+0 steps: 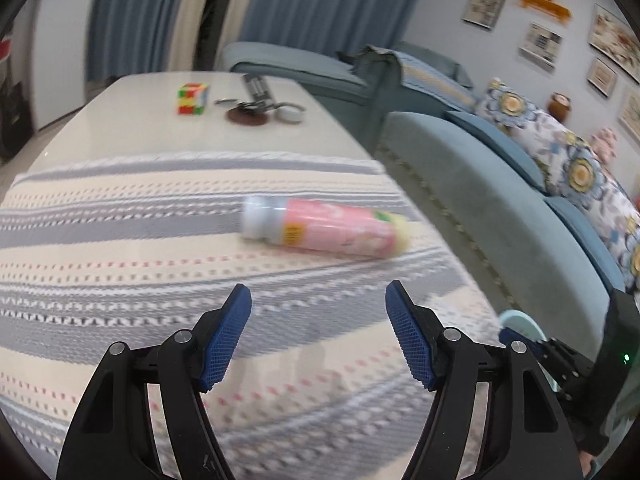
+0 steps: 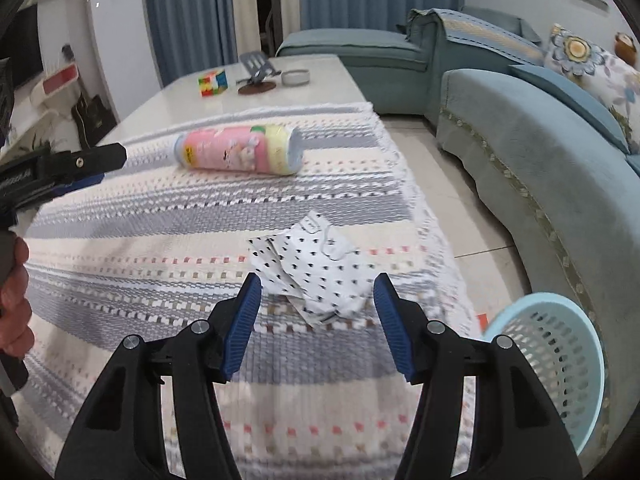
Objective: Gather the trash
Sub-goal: 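Grasp the pink bottle with the left tool while the right tool grasps the white dotted paper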
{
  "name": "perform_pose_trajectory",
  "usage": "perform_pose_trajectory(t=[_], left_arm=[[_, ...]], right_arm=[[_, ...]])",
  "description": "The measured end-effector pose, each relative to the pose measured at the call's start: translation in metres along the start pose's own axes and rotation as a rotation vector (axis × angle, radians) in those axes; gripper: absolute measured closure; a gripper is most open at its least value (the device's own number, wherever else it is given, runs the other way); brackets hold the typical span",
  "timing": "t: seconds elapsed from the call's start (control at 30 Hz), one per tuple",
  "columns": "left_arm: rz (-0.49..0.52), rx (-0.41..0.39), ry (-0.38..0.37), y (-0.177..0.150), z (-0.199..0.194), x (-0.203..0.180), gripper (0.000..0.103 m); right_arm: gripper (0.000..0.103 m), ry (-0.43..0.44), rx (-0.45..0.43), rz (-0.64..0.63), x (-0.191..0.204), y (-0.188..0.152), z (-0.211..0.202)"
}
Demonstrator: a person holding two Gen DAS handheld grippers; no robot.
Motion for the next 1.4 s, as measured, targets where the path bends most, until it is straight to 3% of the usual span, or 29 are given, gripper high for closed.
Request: perform_pose_trajectory(t=[0.27,0.4,0.43,0.47,0.5,0.67,0.77,1.0,1.03,1.1,1.17,1.23,1.33,1.4], left_arm=[[-0.025,-0.002,0.025,0.023,0.041,0.039,0.035],[-0.061,0.002,0.001,0.034,0.065,0.051,0.034],[-0.071,0.008,-0.006,0.036,0.072,0.054,0.034],[-0.073,0.008,-0.008,0.037,0.077,0.054,0.034],[-0.072,0.008,-0.012,0.037,0.08,0.055,0.034],[-0.041,0.021,-0.075,0.033,0.09,0.048,0.056],[-0.017,0.026,-0.132,0.021,0.081,0.035,0.06],[0.126,0.055,-0.241,-0.01,0.047,-0.021,0.061],[0.147,0.048,-0.244,-0.01,0.042,-0.026,0.06],[0.183,0.003,-0.202,0.002,0.031,-0.031,0.048],[0.202,-0.042,-0.137,0.022,0.03,-0.028,0.022],[0.27,-0.041,-0.126,0.039,0.042,-0.029,0.012],[0.355,0.052,-0.043,0.055,0.083,-0.025,0.014],[0.383,0.132,-0.118,0.057,0.106,-0.028,0.014]], right_arm=[[0.048,-0.104,0.014,-0.065,0.006,-0.003,0.027],[0.067,-0.103,-0.006,-0.013,-0.002,0.001,0.026],[0.084,-0.094,0.004,-0.002,-0.005,0.001,0.028],[0.095,-0.095,0.002,0.005,-0.006,0.0,0.028],[0.097,-0.093,-0.005,0.009,-0.007,0.001,0.027],[0.1,-0.083,-0.046,0.026,-0.009,0.001,0.018],[0.1,-0.083,-0.061,0.044,-0.012,0.002,0.015],[0.1,-0.075,-0.063,0.095,-0.021,0.004,0.014],[0.1,-0.072,-0.063,0.097,-0.022,0.004,0.014],[0.1,-0.062,-0.066,0.105,-0.023,0.004,0.013],[0.1,-0.052,-0.068,0.115,-0.024,0.004,0.012],[0.1,-0.04,-0.073,0.13,-0.026,0.004,0.011],[0.1,-0.026,-0.073,0.14,-0.028,0.004,0.01],[0.1,-0.022,-0.073,0.144,-0.028,0.004,0.009]])
Point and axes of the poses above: each gripper's, at about its wrist camera, not at the fingertips, and z roughly the way its jaws point, x to its left, y to its top, the point moved 4 cm from there along z, roughly the way its jaws point, and after that the axes turned 10 degrees about z, right-handed, at the moved point
